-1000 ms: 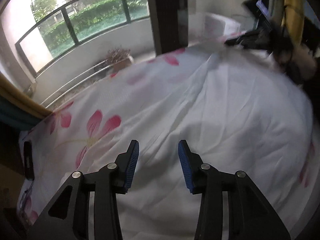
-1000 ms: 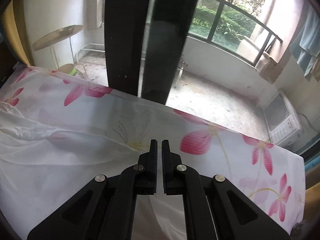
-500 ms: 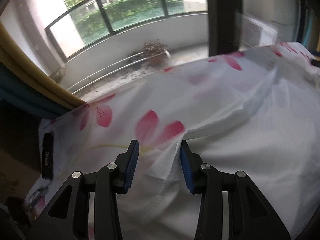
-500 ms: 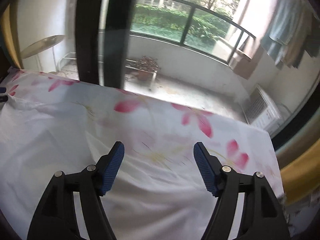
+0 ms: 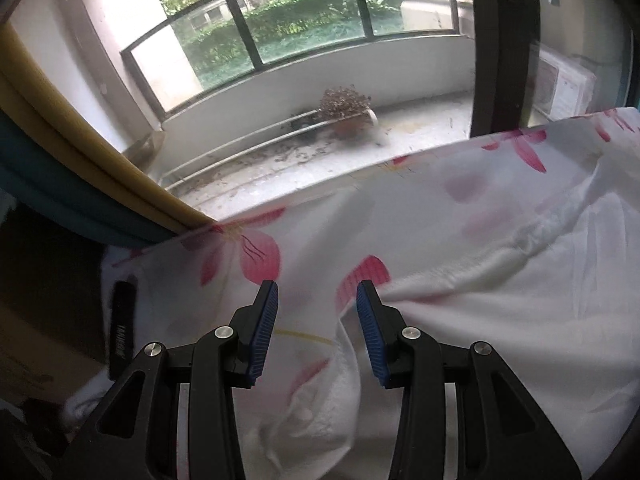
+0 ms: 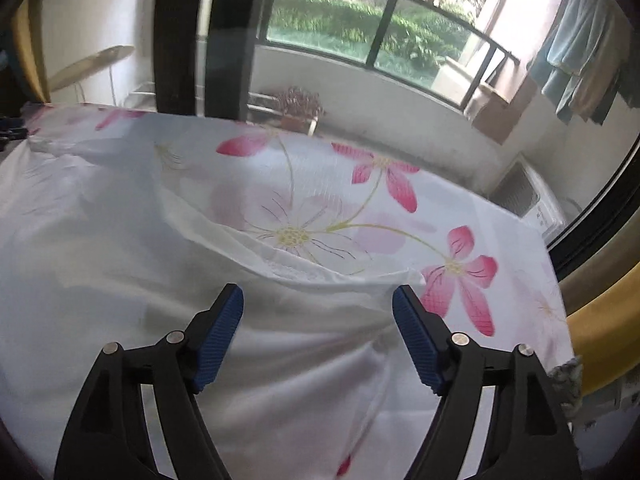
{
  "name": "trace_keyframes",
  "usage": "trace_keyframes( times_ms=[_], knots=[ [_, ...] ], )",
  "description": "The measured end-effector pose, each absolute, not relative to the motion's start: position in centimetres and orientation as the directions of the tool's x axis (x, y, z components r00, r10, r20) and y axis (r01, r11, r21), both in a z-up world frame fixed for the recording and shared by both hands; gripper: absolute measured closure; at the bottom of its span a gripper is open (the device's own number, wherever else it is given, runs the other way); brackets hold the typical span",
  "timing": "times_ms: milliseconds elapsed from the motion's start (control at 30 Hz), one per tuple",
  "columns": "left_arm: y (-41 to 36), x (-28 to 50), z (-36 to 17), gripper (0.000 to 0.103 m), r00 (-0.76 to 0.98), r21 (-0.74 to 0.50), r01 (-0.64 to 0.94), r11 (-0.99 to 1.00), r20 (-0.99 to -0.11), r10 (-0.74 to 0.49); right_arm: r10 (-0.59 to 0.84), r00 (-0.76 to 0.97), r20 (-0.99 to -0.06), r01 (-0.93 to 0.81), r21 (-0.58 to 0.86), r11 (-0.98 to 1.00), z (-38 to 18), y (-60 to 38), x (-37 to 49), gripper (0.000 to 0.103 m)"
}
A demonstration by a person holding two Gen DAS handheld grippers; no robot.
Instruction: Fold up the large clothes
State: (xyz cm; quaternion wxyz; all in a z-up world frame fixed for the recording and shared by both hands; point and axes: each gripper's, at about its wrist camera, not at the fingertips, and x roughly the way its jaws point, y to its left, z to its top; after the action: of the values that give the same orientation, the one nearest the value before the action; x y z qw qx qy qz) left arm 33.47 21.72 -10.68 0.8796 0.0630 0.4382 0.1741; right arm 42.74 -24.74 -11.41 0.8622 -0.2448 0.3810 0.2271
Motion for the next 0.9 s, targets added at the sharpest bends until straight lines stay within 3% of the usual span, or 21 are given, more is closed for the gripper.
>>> trace_keyframes(
  times_ms=[133, 900],
  knots=[
    [22.2, 33.1, -11.0, 0.060, 0.539, 0.325, -0.300, 0.897, -0.718, 0.441, 0.160, 0.629, -0.761, -0.530, -0.269, 0.804, -11.6, -24.6, 44.8, 0.026],
    [23.7, 27.1, -8.6, 0.060, 0.560, 0.124, -0.379, 0.917, -0.758, 0.334, 0.143, 0.661, -0.736, -0.455, -0.242, 0.857, -9.3, -25.4, 45.7, 0.026]
  ],
)
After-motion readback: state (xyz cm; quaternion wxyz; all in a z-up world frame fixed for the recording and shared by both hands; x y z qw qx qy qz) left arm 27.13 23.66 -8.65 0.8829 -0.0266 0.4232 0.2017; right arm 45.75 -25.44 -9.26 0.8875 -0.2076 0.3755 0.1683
